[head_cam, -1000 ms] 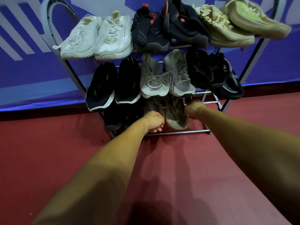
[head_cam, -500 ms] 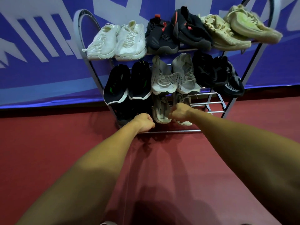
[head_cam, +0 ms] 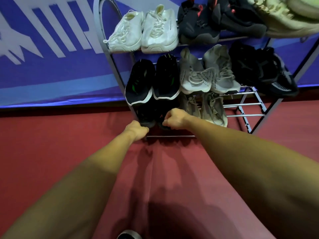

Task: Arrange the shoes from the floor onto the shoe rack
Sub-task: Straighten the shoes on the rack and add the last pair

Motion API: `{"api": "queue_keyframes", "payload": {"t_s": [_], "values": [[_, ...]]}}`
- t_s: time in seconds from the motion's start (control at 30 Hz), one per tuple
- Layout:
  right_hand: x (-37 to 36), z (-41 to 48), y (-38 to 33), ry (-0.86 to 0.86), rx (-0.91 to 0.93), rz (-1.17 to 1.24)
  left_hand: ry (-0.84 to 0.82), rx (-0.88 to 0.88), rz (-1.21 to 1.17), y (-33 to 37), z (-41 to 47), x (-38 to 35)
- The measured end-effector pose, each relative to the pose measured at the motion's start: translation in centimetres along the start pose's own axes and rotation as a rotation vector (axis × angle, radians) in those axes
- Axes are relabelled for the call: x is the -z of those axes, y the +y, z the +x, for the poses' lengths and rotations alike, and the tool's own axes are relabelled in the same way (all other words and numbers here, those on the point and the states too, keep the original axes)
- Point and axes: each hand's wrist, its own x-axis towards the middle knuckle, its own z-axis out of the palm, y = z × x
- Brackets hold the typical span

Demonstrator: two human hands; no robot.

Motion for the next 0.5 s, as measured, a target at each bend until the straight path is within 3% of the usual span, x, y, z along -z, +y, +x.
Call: {"api": "queue_keyframes", "payload": {"t_s": [0.17,0.37,0.5], "values": [[-2.6,2.4,-1.4,-0.018,0.006,0.060,-0.036,0.036,-0.167,-0.9,2.3,-0.6],[-4.1,4.3,-1.5,0.003,-0.004,0.078,-0.161,0.222,-0.705,-0.8,4.5,-0.8],[-4.3,5.1,-0.9,-0.004,-0.015,0.045,-0.210,0.248,-0.743,-0.4,5.2,-1.8]]}}
